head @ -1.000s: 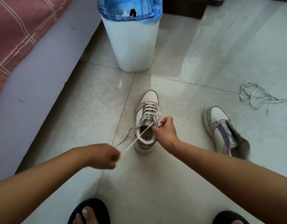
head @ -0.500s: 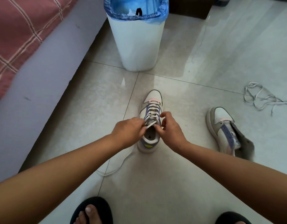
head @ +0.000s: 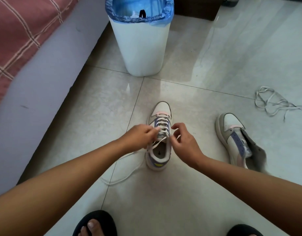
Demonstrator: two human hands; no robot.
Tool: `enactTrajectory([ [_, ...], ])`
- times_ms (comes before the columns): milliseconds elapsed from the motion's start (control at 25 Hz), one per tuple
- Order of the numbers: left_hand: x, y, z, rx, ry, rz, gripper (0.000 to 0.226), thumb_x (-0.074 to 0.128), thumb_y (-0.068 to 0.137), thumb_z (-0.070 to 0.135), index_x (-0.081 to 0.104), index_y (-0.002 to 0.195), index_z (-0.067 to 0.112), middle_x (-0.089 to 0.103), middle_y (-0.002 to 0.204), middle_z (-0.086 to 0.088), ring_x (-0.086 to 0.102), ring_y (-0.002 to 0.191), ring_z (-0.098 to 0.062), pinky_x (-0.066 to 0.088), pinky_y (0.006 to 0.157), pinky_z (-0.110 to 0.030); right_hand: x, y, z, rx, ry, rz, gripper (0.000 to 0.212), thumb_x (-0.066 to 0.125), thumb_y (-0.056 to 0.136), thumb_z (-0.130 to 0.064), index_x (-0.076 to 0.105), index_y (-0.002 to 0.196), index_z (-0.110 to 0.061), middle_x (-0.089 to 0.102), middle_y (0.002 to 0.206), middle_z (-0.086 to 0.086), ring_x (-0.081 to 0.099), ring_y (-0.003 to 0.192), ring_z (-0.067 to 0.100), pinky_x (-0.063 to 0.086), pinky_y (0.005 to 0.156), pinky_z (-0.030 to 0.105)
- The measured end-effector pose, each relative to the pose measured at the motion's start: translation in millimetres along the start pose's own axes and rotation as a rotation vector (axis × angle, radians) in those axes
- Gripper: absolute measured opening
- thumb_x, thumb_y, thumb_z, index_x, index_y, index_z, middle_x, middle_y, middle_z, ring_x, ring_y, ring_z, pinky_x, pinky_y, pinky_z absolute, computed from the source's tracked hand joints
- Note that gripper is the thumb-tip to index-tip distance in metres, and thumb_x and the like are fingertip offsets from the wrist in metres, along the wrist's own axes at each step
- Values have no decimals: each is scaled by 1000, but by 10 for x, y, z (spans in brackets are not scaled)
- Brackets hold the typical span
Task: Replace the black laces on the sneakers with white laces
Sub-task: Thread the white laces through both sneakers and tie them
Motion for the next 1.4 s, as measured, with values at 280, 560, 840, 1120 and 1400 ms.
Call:
enactTrajectory([
  [280,-106,595,159,-16,221,255,17,55,91,26,61,98,11,63,104,-8,58,95,-25,44,76,-31,-39,594,-123,201,-81,-22,14,58,89,-27,57,96,-15,62,91,5,59,86,25,45,72,32],
  [560,44,746,407,-12,714,115,23,46,92,10,55,112,3,55,117,-14,58,104,-31,40,72,-31,58,698,-427,200,-519,-153,12,45,90,-4,56,95,-2,64,106,14,61,96,31,39,66,30],
  [840,27,766,71,-20,74,64,5,43,96,10,47,94,12,53,96,-10,44,81,-22,33,64,-27,67,666,-172,156,-236,-271,10,45,94,-8,45,104,-6,54,104,16,47,87,26,38,71,32],
  [1120,51,728,-29,-44,-5,242,14,49,96,21,56,99,8,57,98,-9,51,85,-22,35,71,-26,72,600,19,266,-14,-170,20,43,98,-32,41,91,-13,53,88,7,53,83,25,45,75,38],
  [1400,83,809,59,-101,87,217,12,46,96,19,54,95,10,56,114,-17,56,100,-31,40,76,-32,83,736,-209,161,-247,-169,12,50,95,-20,53,98,-8,59,103,13,52,91,28,38,73,31],
])
Point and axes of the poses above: each hand's wrist, its own y-axis towards the middle knuckle, its own x-axis out of the palm, z = x × y, the point moved 5 cm from there along y, towards the middle knuckle
